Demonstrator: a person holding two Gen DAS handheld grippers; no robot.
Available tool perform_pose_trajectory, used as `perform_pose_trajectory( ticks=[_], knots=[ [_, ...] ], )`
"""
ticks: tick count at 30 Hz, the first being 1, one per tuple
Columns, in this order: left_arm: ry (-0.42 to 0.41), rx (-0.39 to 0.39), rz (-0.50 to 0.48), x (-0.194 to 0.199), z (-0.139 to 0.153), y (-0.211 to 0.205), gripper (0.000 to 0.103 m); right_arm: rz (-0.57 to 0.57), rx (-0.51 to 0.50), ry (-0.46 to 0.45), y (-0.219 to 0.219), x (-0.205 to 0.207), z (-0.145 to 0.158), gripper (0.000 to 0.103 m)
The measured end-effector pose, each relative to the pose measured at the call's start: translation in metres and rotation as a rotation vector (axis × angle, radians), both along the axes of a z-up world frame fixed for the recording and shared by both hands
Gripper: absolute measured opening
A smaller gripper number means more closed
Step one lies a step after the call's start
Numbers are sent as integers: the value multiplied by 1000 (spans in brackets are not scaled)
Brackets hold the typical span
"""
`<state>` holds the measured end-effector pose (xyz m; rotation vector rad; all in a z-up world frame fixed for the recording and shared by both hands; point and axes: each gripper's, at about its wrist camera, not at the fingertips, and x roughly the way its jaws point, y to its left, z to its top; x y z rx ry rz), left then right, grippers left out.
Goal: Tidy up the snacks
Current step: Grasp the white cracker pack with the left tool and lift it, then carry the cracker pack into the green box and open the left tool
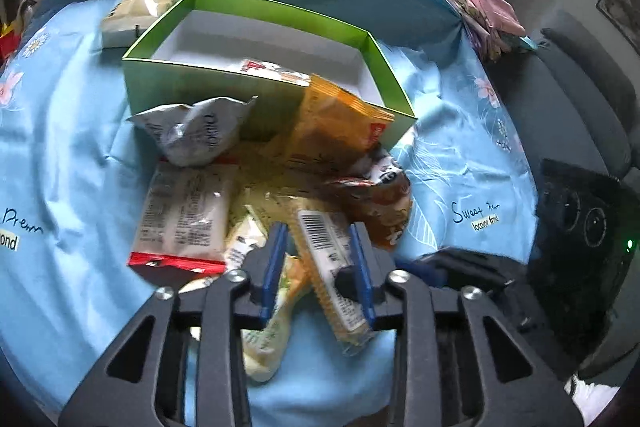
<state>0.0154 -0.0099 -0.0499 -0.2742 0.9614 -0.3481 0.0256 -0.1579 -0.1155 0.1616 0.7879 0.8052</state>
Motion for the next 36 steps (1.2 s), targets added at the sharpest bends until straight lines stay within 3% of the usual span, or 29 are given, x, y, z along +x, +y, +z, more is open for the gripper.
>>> perform_pose_trajectory(
  ticks=[1,3,4,11,15,17,27,36],
  knots=[
    [11,-7,-5,0,-1,1,44,-7,-18,3,-5,0,0,30],
    [30,-27,-30,-2,-2,-1,46,-31,-42,29,-19,2,-4,64],
    [37,-35,-43,-3,-4,-3,46,-35,-35,41,-24,2,-6,68],
    [119,-11,-105,-10,-16,-21,45,30,-14,148,-20,8,-30,68],
    [177,-25,-91,-5,-27,-20,44,64,-38,130,-11,4,-33,68],
    [186,-18,-93,-3,-29,-22,38,64,-58,110,-7,2,-33,67],
    [151,14,-83,-12,-22,-20,35,39,-88,56,-3,-12,-28,63],
    [36,35,-60,-23,15,-14,35,38,-57,-34,-2,-28,3,63]
  ],
)
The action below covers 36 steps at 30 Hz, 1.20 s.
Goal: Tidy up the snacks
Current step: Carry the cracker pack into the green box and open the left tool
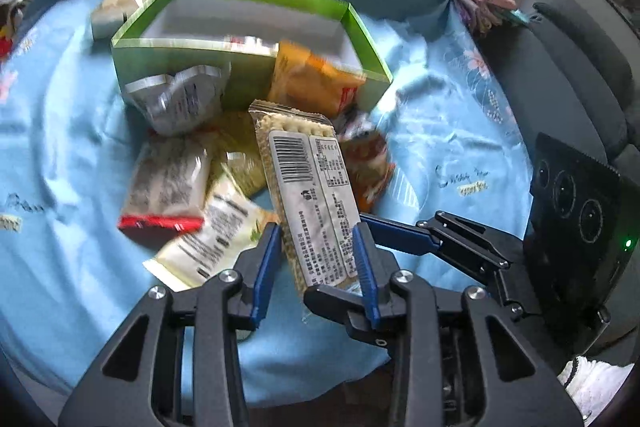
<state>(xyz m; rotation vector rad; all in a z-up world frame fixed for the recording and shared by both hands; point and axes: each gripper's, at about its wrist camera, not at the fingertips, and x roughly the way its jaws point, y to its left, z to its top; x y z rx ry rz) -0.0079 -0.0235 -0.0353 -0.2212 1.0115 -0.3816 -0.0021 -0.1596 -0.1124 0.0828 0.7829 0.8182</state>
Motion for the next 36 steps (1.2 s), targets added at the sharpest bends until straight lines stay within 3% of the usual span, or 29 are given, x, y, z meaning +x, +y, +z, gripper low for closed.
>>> perform_pose_trajectory(
  ticks=[12,17,36],
  knots=[
    [-133,5,9,39,50,3,36,-12,22,-159,5,28,57,63],
    [-149,3,12,68,59,5,37,-25,50,-178,4,54,68,63],
    [-135,19,-3,156,51,-3,37,-71,31,-167,1,138,71,63]
  ],
)
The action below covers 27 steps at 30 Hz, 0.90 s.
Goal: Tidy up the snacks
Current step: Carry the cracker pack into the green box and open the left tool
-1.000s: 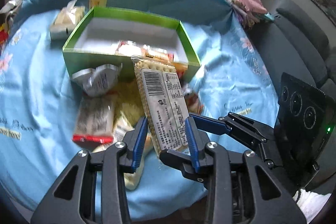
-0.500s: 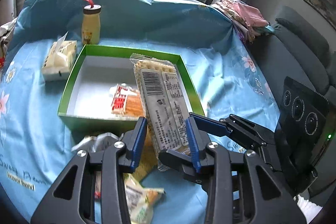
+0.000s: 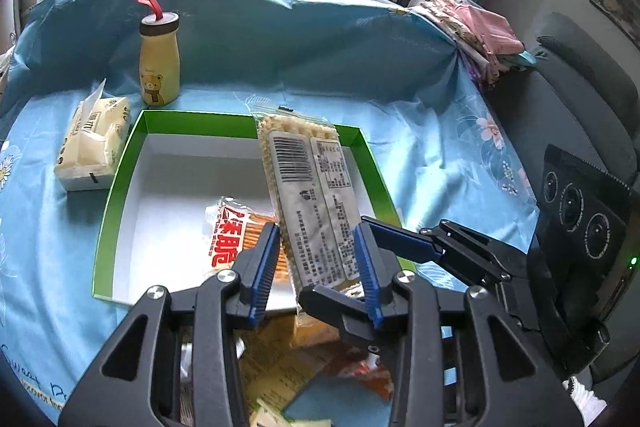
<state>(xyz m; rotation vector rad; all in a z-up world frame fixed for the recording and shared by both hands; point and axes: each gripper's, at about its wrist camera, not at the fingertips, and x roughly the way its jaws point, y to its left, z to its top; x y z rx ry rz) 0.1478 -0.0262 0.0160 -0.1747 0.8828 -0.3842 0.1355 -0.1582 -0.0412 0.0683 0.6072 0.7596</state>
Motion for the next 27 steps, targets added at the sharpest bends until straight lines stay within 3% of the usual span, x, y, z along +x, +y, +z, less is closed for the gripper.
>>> perform_pose_trajectory(
  ticks=[27],
  knots=[
    [144,-44,1,46,-49,1,40,-22,-73,161,7,59,-39,63]
  ],
)
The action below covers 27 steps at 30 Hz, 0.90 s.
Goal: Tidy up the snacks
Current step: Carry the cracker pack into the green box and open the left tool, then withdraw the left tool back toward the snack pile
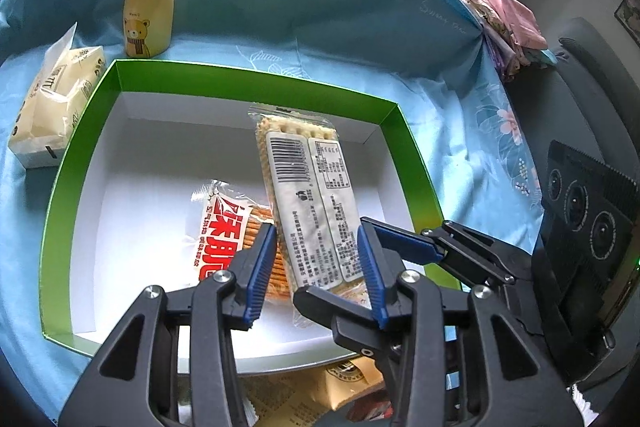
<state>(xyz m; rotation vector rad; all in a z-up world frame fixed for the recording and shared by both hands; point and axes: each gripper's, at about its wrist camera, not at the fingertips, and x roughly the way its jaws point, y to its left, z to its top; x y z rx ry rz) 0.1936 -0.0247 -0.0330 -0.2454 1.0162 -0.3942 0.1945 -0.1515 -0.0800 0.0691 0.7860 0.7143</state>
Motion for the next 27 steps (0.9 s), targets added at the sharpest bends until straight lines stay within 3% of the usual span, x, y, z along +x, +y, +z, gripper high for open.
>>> perform_pose_trajectory(
  ticks=[4,6,8,14,23,27],
  knots=[
    [10,0,5,2,-3,0,43,-5,-3,14,0,3,-3,63],
    [13,5,14,3,-4,1,50,-7,-9,14,1,3,-3,63],
    [9,19,30,3,-4,1,70,-7,-4,14,2,3,-2,63],
    [-31,60,79,-3,7,9,87,-61,-9,-12,-13,-4,6,63],
    [-128,165,147,-30,32,16,88,-143,48,-52,-50,-34,22,64],
    [-154,178,169,-47,40,17,88,-166,25,-87,-58,-57,28,68]
  ],
)
